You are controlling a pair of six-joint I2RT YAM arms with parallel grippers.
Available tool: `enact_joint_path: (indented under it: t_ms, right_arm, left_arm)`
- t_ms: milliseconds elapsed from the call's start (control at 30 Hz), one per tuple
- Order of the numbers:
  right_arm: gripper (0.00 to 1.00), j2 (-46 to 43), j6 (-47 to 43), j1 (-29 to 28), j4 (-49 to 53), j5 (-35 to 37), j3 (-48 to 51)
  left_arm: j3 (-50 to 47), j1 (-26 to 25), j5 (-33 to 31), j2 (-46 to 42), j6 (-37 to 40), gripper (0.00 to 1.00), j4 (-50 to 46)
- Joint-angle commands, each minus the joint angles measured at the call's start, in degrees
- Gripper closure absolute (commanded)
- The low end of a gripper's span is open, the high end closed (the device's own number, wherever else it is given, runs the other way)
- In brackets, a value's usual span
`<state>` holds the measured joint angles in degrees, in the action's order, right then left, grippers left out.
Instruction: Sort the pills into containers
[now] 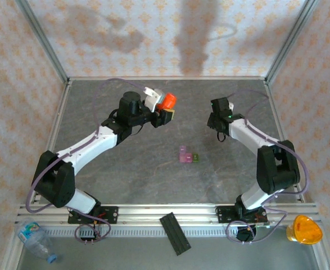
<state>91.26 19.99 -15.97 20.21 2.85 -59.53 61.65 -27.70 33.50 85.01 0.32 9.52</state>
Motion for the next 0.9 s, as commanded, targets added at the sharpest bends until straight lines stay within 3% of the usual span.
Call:
enact_joint_path:
  t_ms: [0, 467, 533, 633, 833, 867]
  right_arm:
    - [0.72, 1.50, 2.89, 0.97, -0.71, 8.10, 0.96]
    - [0.66, 8.13, 11.52, 1.27, -1.82, 3.99, 4.91]
    - [0.56, 8.10, 12.09, 1.22, -2.16, 3.29, 5.66]
    - [0.31, 7.31, 12.33, 1.20, -1.93, 2.86, 6.16]
    - [0.00, 1.91, 10.82, 1.29, 1.99, 3.61, 4.87]
    - [0.00, 0.65, 10.28, 1.29, 2.86, 3.69, 4.46]
  left_arm:
    - [0.08, -0.36, -1.57, -2.13, 1.34, 1.00, -0.97]
    - [-0.24, -1.39, -2.97, -3.00, 1.69, 1.00, -1.44]
    - [-0.44, -1.41, -3.17, -3.24, 1.62, 1.00, -1.43]
    - [-0.82, -1.48, -3.32, -3.39, 1.58, 1.00, -1.41]
    - [-1.27, -1.49, -3.73, -3.92, 2.04, 1.00, -2.20]
    - [-1.26, -1.48, -3.92, -4.10, 2.22, 1.00, -2.52]
